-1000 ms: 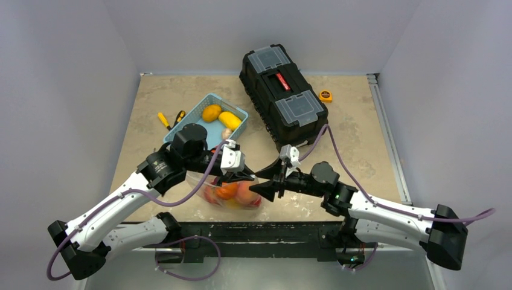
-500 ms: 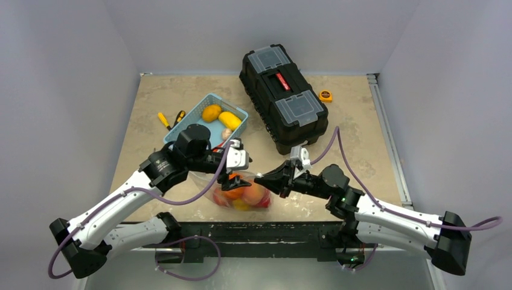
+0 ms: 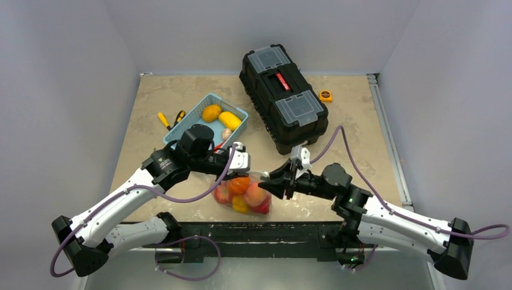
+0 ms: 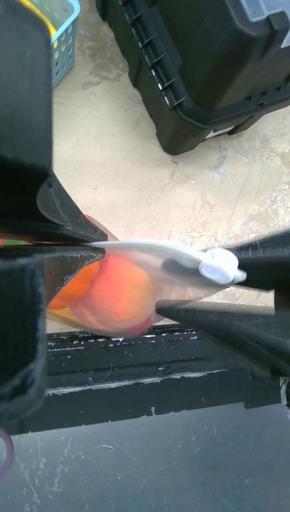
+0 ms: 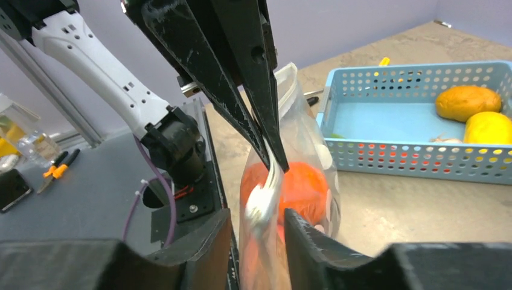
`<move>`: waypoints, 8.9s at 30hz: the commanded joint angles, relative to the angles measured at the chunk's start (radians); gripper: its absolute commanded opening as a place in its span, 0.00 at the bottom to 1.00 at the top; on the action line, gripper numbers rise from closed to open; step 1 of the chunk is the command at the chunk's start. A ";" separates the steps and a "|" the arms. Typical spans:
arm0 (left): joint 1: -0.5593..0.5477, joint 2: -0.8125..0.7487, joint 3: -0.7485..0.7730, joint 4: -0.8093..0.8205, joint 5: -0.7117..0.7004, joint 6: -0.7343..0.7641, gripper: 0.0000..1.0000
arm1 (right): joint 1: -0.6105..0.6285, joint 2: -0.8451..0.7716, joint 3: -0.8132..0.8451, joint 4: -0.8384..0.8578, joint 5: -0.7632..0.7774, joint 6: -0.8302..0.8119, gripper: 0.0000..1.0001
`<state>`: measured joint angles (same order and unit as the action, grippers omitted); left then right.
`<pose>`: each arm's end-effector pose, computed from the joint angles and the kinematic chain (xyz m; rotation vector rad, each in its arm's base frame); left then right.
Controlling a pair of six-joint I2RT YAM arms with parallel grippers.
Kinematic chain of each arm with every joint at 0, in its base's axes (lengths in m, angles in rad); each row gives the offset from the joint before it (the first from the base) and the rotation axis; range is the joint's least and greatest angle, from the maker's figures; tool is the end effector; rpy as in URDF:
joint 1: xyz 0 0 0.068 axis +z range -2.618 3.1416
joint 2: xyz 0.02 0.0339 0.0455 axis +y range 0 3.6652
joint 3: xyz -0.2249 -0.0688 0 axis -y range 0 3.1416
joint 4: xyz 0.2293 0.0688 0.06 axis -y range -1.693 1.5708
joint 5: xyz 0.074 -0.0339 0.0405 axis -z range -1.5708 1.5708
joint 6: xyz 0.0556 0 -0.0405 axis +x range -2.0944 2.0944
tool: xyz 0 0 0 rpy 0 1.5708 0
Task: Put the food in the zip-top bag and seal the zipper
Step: Adjust the zipper food storage bag at the center of the board, then zip the zipper food storage bag at the center of the board.
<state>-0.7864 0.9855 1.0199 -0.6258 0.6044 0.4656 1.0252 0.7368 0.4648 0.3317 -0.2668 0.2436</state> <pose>0.1346 -0.1796 0.3021 1.5348 1.5187 -0.8368 0.1005 0.1938 0.2684 -0.8328 1.4138 1.1977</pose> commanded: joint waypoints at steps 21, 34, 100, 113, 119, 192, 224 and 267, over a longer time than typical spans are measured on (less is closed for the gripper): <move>0.007 0.012 0.087 0.000 0.083 -0.033 0.00 | 0.000 0.298 0.829 -1.035 0.176 0.038 0.57; 0.009 0.050 0.109 -0.026 0.071 -0.041 0.00 | 0.045 0.399 0.914 -1.119 0.183 -0.024 0.46; 0.035 0.051 0.120 -0.073 0.283 0.004 0.00 | 0.073 0.354 0.771 -0.924 0.079 -0.160 0.28; 0.035 0.059 0.119 -0.063 0.239 -0.011 0.00 | 0.073 0.291 0.790 -1.058 0.103 -0.039 0.57; 0.034 0.053 0.117 -0.064 0.231 -0.010 0.00 | 0.072 0.213 0.667 -0.917 0.110 0.001 0.55; 0.034 0.097 0.129 0.005 0.339 -0.098 0.00 | 0.073 0.395 0.840 -0.958 0.074 -0.031 0.15; 0.036 0.122 0.137 -0.001 0.253 -0.127 0.00 | 0.074 0.368 0.883 -1.109 0.167 -0.037 0.27; 0.036 0.091 0.128 -0.003 0.332 -0.092 0.00 | 0.073 0.364 0.792 -0.932 0.104 -0.082 0.04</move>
<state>-0.7483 1.1049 1.1091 -0.6773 0.8604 0.3546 1.0939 1.1141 1.2877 -0.7326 -0.1139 0.1669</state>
